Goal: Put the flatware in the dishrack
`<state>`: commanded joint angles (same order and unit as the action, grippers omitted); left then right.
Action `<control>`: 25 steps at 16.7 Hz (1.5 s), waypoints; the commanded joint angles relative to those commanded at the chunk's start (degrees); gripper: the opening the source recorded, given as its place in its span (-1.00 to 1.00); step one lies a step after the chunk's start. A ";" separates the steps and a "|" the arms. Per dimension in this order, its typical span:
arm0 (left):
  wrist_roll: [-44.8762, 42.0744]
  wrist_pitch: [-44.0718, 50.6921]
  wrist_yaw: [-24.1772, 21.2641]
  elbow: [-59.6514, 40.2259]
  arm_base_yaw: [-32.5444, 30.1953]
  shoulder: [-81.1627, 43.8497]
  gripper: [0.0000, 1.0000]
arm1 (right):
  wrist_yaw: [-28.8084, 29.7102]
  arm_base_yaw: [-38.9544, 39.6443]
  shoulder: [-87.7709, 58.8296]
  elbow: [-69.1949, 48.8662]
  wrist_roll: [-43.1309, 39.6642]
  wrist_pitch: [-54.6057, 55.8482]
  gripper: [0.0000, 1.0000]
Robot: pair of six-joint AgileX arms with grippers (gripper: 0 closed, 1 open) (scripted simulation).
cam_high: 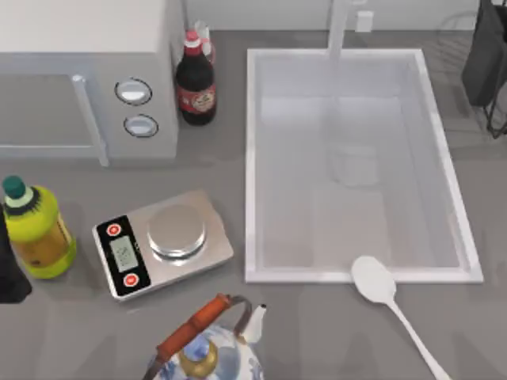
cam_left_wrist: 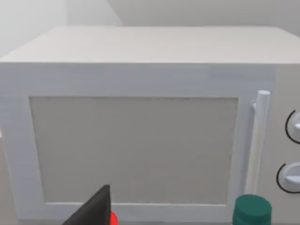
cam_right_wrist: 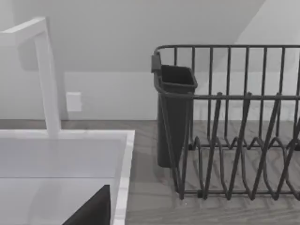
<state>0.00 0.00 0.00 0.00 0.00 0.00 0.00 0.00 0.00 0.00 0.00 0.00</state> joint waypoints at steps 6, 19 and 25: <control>0.00 0.00 0.00 0.00 0.00 0.00 1.00 | 0.26 3.44 -6.23 -5.34 0.74 -5.29 1.00; 0.00 0.00 0.00 0.00 0.00 0.00 1.00 | 0.60 29.79 -67.85 -43.29 7.72 -46.70 1.00; 0.00 0.00 0.00 0.00 0.00 0.00 1.00 | 1.41 37.00 -83.41 -54.08 9.31 -57.70 1.00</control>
<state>0.00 0.00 0.00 0.00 0.00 0.00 1.41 37.00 -83.41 -54.08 9.31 -57.70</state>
